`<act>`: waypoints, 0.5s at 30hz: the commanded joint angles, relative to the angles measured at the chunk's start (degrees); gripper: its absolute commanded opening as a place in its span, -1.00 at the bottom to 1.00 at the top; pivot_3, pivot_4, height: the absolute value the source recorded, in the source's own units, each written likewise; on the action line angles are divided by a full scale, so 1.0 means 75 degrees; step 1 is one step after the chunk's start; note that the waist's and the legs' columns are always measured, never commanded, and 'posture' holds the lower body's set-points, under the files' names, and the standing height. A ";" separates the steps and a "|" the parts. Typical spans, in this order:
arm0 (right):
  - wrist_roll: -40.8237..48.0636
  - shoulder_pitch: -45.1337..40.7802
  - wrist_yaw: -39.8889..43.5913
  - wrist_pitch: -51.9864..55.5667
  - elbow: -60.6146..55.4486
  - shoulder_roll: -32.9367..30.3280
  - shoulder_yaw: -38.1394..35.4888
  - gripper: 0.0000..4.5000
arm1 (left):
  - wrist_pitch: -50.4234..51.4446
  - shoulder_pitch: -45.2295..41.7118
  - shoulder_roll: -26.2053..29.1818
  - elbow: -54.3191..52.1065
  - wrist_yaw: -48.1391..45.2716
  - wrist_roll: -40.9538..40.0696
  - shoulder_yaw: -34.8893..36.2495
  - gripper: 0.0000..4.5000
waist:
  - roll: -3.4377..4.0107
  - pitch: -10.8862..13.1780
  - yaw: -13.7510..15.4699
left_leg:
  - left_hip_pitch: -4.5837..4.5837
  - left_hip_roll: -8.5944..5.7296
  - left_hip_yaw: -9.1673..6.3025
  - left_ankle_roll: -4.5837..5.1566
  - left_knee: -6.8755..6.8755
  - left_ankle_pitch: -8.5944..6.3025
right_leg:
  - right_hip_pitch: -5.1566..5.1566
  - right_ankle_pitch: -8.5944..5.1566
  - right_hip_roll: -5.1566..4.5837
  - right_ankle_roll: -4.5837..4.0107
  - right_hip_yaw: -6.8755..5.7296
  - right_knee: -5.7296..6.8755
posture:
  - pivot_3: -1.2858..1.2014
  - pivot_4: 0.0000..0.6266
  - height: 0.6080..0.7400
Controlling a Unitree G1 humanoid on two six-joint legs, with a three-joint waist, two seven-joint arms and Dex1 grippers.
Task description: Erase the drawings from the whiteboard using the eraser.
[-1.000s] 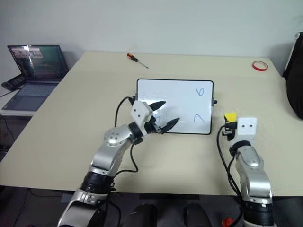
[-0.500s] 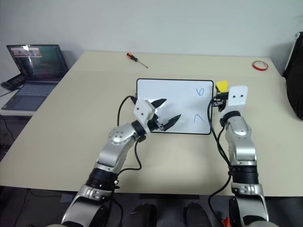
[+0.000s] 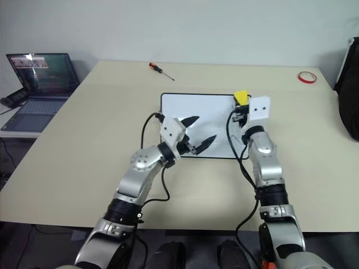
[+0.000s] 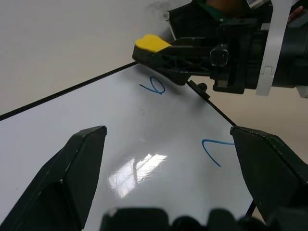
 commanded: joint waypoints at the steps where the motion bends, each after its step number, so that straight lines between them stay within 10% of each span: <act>1: -0.0056 -0.0265 0.0030 -0.0167 -0.0088 0.0000 0.0015 -0.46 | -0.0105 -0.0148 0.0019 -0.0248 0.0078 -0.0002 0.0070 1.00 | 0.0000 0.0000 0.0000 | 0.0000 0.0000 0.0000 0.0000 0.0000 0.0000 | -0.0001 0.0000 0.0000 0.0000 0.0001 0.0000 | 0.03 -0.52 1.00; 15: -0.0492 0.0344 0.0007 0.2066 -0.0624 -0.0288 0.0301 -0.46 | -0.0027 -0.0077 -0.0024 -0.0382 0.0146 -0.0024 -0.0001 1.00 | 0.0002 -0.0006 0.0010 | 0.0008 0.0000 -0.0006 0.0000 0.0011 0.0001 | 0.0008 0.0000 0.0000 -0.0001 -0.0003 0.0019 | 0.03 -0.52 1.00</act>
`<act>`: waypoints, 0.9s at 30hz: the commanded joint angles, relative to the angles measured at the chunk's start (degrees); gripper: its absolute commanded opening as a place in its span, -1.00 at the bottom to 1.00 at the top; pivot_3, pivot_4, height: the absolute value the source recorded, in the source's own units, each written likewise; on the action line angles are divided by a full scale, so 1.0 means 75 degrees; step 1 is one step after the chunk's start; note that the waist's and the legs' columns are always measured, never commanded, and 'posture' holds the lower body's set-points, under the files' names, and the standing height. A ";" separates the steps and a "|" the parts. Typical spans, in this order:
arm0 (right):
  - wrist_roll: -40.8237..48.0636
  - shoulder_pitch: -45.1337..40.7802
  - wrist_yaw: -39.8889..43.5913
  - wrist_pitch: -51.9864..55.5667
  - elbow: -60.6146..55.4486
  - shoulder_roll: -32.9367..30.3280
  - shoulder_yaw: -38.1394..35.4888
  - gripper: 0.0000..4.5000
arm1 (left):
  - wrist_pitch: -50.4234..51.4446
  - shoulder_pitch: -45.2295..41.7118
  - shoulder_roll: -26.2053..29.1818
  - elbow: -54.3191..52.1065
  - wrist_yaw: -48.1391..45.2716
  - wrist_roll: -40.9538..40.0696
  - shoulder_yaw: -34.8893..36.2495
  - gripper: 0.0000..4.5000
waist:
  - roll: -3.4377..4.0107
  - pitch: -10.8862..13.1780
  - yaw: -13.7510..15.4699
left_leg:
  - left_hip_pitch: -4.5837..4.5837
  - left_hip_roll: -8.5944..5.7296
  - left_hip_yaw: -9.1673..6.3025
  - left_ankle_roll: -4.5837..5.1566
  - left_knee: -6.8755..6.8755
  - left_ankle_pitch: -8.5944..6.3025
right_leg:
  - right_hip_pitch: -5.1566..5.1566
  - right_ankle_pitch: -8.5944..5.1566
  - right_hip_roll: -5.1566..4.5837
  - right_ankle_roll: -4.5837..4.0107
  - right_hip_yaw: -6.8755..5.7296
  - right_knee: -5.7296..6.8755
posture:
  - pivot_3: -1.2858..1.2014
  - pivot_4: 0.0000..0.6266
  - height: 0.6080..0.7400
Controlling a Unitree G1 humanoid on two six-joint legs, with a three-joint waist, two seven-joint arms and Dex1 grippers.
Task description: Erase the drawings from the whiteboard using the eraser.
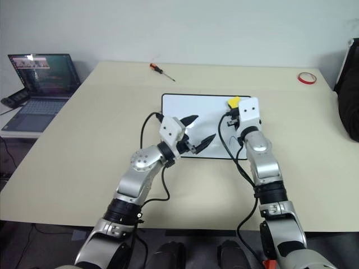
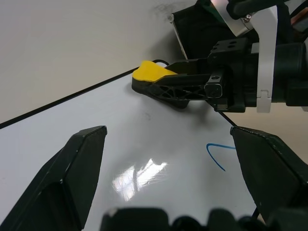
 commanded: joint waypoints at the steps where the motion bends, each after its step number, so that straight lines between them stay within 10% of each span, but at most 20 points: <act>1: 0.0105 0.0566 0.0029 0.0922 -0.0518 -0.0048 -0.0129 -0.46 | -0.0036 -0.0072 -0.0013 -0.0342 0.0016 -0.0030 -0.0003 1.00 | 0.0000 0.0000 0.0000 | 0.0000 0.0000 0.0000 0.0000 0.0000 0.0000 | 0.0000 0.0000 0.0000 0.0000 0.0000 0.0000 | 0.03 -0.52 1.00; 11: 0.0191 0.2249 0.0249 0.2233 -0.2748 -0.0515 -0.0368 -0.46 | 0.0143 0.0241 -0.0031 -0.0646 0.0022 -0.0056 -0.0069 1.00 | -0.0004 -0.0005 0.0022 | 0.0007 -0.0003 -0.0005 0.0000 0.0005 0.0000 | 0.0009 0.0000 -0.0001 0.0002 -0.0003 0.0011 | 0.03 -0.52 1.00; 27: 0.0209 0.0089 -0.0147 0.0443 -0.0717 -0.0052 -0.0376 -0.46 | 0.0111 0.0211 -0.0145 -0.0611 -0.0017 -0.0046 -0.0103 1.00 | -0.0003 -0.0003 -0.0014 | -0.0011 -0.0001 0.0002 0.0001 -0.0004 0.0001 | -0.0015 0.0000 0.0001 -0.0001 0.0001 -0.0001 | 0.03 -0.52 1.00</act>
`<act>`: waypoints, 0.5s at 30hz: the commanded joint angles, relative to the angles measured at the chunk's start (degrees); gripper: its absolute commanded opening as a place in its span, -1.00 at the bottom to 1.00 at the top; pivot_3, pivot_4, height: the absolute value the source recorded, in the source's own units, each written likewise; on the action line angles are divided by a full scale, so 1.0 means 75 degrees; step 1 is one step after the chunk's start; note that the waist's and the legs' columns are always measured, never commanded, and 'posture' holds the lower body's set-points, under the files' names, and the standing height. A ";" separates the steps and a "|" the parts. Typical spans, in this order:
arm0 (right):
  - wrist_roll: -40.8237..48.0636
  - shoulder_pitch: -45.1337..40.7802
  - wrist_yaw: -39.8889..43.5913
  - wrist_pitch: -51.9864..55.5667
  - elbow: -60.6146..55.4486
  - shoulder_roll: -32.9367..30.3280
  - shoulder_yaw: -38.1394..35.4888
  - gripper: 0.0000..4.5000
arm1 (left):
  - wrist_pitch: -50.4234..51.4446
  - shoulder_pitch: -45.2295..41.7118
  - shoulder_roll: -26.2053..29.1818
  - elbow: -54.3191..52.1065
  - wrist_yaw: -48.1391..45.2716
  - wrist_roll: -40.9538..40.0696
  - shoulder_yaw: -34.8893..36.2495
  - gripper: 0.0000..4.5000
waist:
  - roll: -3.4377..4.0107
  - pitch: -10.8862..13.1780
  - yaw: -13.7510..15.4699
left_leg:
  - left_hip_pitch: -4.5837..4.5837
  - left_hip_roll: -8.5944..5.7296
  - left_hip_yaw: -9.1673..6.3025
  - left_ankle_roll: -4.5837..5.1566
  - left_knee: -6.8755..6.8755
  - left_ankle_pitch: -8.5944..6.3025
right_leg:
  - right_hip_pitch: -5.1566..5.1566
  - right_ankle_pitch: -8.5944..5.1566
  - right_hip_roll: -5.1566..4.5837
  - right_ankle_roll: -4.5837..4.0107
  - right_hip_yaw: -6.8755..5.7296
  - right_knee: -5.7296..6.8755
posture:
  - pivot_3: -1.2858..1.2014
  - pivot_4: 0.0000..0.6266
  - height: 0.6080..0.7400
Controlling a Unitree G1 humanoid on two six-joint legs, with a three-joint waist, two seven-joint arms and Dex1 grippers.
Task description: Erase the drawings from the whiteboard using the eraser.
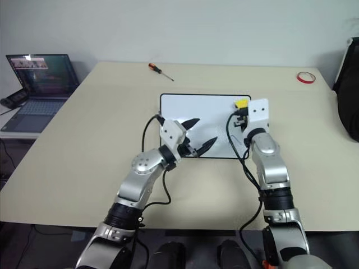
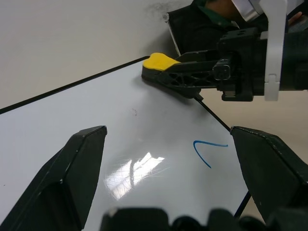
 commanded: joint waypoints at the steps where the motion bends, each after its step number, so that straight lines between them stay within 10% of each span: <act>1: -0.0107 -0.0207 -0.0058 -0.0336 0.0206 0.0004 0.0001 -0.46 | -0.0046 -0.0068 -0.0012 -0.0324 -0.0013 -0.0041 -0.0049 1.00 | 0.0000 0.0000 0.0010 | -0.0001 0.0000 0.0000 0.0000 -0.0001 0.0000 | 0.0000 0.0000 -0.0001 0.0000 0.0000 -0.0005 | 0.03 -0.52 1.00; 15: 0.0277 0.0974 0.0182 0.1167 -0.0893 -0.0076 -0.0134 -0.46 | 0.0109 0.0035 0.0003 -0.0531 0.0053 -0.0033 -0.0077 1.00 | -0.0001 -0.0002 0.0025 | 0.0010 0.0001 -0.0005 0.0000 0.0004 0.0000 | 0.0016 0.0000 0.0000 0.0000 -0.0003 0.0003 | 0.03 -0.52 1.00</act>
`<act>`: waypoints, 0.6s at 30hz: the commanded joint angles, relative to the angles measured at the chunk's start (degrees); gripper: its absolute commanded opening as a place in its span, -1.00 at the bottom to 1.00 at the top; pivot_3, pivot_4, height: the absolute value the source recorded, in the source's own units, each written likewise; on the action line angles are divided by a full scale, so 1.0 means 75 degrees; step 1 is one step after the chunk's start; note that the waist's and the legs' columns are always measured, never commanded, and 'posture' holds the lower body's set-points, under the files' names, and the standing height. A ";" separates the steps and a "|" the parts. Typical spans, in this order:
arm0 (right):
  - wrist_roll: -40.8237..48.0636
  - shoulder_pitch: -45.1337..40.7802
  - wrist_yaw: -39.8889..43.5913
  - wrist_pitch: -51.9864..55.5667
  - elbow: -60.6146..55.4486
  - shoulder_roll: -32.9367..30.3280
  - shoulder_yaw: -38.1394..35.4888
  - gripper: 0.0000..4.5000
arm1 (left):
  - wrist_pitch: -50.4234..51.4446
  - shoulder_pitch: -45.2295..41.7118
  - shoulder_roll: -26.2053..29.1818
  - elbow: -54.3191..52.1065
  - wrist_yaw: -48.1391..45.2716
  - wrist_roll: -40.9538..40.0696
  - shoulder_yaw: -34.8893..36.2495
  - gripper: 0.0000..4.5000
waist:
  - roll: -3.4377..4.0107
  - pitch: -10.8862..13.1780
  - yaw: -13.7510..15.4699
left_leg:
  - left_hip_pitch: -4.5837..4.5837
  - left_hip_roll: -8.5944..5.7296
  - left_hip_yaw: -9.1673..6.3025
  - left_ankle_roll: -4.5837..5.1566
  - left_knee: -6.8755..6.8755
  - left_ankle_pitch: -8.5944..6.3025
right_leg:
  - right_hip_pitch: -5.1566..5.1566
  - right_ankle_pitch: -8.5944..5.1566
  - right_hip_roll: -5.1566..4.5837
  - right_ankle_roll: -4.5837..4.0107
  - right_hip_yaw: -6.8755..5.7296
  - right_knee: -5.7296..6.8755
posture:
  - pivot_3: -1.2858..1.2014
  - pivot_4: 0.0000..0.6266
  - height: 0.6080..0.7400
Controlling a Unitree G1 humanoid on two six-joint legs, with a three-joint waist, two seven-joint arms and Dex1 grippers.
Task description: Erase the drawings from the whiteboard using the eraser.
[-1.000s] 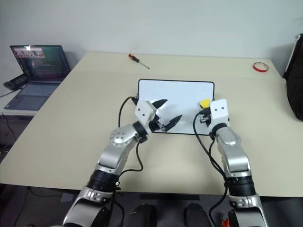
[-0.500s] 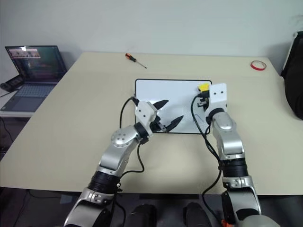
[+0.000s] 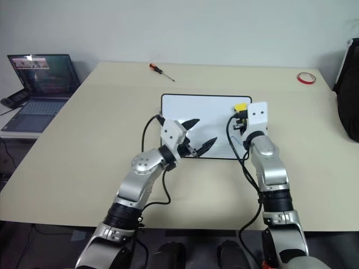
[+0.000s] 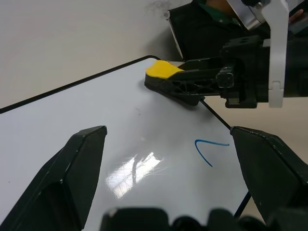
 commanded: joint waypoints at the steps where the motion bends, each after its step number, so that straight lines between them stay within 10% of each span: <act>1: 0.0168 0.0602 0.0158 0.0691 -0.0489 -0.0141 -0.0133 -0.46 | -0.0024 0.0035 -0.0039 -0.0462 0.0049 -0.0036 -0.0056 1.00 | 0.0000 0.0000 0.0005 | 0.0000 0.0000 0.0001 0.0000 0.0000 0.0000 | 0.0000 0.0000 0.0000 0.0000 0.0001 0.0000 | 0.03 -0.52 1.00; 18: 0.0420 0.1860 0.0707 -0.0804 -0.2134 -0.0529 -0.0301 -0.46 | 0.0049 0.1057 0.0184 -0.1268 -0.0074 -0.0067 -0.0266 1.00 | 0.0002 0.0003 0.0009 | -0.0013 -0.0002 0.0001 0.0001 -0.0010 -0.0001 | -0.0005 0.0000 -0.0003 0.0002 0.0000 -0.0032 | 0.03 -0.52 1.00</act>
